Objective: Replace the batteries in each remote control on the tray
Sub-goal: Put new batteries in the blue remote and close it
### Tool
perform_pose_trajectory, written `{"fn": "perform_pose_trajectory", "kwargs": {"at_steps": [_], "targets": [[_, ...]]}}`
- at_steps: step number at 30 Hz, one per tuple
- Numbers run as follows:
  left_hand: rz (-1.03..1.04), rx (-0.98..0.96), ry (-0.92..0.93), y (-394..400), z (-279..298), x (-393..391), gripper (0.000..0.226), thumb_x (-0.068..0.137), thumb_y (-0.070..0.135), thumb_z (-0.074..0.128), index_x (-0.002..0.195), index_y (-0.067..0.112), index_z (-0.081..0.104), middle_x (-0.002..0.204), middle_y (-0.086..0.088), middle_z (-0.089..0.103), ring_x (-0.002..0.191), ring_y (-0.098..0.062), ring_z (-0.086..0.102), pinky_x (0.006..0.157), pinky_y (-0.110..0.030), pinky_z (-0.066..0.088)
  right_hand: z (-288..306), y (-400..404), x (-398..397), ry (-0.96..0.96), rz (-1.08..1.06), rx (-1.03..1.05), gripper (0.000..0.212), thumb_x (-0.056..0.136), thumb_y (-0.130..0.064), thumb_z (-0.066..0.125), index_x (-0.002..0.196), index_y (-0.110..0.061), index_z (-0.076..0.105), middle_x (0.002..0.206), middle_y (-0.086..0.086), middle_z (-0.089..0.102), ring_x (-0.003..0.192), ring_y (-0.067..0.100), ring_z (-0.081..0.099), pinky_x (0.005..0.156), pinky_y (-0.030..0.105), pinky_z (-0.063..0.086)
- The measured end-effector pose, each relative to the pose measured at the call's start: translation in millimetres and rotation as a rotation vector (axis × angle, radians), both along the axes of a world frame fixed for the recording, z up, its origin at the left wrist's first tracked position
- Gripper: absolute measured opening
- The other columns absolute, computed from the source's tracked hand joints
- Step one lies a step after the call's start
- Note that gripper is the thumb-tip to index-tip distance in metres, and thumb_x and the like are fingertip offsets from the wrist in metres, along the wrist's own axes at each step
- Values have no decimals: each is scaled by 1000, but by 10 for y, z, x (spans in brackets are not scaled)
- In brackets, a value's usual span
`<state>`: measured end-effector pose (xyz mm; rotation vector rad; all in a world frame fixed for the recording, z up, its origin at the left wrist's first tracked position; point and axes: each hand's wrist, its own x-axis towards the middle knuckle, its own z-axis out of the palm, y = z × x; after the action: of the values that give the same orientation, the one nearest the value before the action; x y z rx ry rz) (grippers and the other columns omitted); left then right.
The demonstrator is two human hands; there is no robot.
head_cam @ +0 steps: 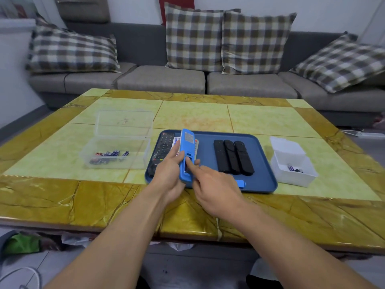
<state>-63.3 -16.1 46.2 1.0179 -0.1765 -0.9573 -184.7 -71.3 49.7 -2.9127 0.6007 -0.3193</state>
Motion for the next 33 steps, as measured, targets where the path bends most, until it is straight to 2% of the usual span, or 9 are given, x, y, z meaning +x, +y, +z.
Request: {"fn": "perform_pose_trajectory", "kwargs": {"at_steps": [4, 8, 13, 16, 19, 22, 25, 29, 33], "targets": [[28, -42, -66, 20, 55, 47, 42, 109, 14, 36, 148, 25, 46, 130, -10, 68, 100, -26, 73, 81, -37, 59, 88, -117, 31, -286, -67, 622, 54, 97, -12, 46, 144, -38, 45, 87, -9, 50, 72, 5, 48, 68, 21, 40], [33, 37, -109, 31, 6, 60, 39, 109, 15, 36, 146, 20, 48, 129, -14, 67, 106, -31, 72, 90, -43, 57, 130, -281, -51, -392, -188, 1089, 54, 96, 5, 46, 140, -25, 53, 85, -3, 56, 76, 11, 53, 73, 27, 43], [32, 102, -127, -5, -28, 12, 34, 109, 14, 37, 137, 13, 55, 126, -17, 68, 113, -34, 67, 107, -52, 47, 126, -289, -85, -555, -121, 1089, 28, 102, -2, 48, 124, -16, 58, 101, -3, 75, 96, 11, 71, 88, 27, 55], [18, 93, -124, -16, -1, -16, 33, 109, 13, 36, 131, 11, 59, 123, -18, 69, 101, -30, 68, 101, -48, 49, 131, -270, -57, -613, -92, 1056, 11, 101, -7, 54, 111, -11, 56, 108, -5, 76, 103, 9, 70, 94, 28, 53], [4, 64, -69, -15, 10, -19, 31, 108, 14, 38, 129, 9, 61, 120, -15, 71, 90, -23, 72, 96, -44, 52, 150, -248, -52, -682, -71, 1066, 8, 95, -7, 64, 100, -11, 59, 108, -3, 76, 105, 7, 69, 87, 21, 52], [-18, 40, -16, -28, -1, -32, 32, 107, 14, 41, 133, 6, 59, 120, -16, 71, 106, -29, 69, 98, -46, 54, 137, -264, -44, -740, -158, 911, 14, 82, -16, 80, 93, -20, 73, 95, -7, 76, 90, 5, 69, 77, 28, 55], [-34, 21, -5, -37, 21, -63, 31, 108, 13, 40, 130, 6, 60, 108, -13, 75, 94, -24, 71, 83, -38, 60, 112, -270, -42, -791, -175, 880, 17, 79, -17, 83, 93, -21, 76, 87, -8, 76, 81, 4, 70, 62, 20, 50], [-69, -2, 9, -30, 52, -91, 29, 108, 13, 39, 126, 7, 61, 115, -18, 72, 98, -24, 68, 78, -33, 59, 46, -256, -70, -677, -104, 637, 16, 82, -17, 80, 93, -27, 76, 85, -14, 75, 86, 4, 69, 77, 28, 56], [-103, 6, -9, -40, 32, -118, 26, 108, 10, 40, 98, 17, 62, 84, -6, 77, 75, -17, 70, 65, -29, 54, -24, -317, -106, -585, -104, 313, 15, 82, -32, 79, 96, -35, 76, 83, -14, 69, 79, 7, 64, 71, 40, 55]]}}
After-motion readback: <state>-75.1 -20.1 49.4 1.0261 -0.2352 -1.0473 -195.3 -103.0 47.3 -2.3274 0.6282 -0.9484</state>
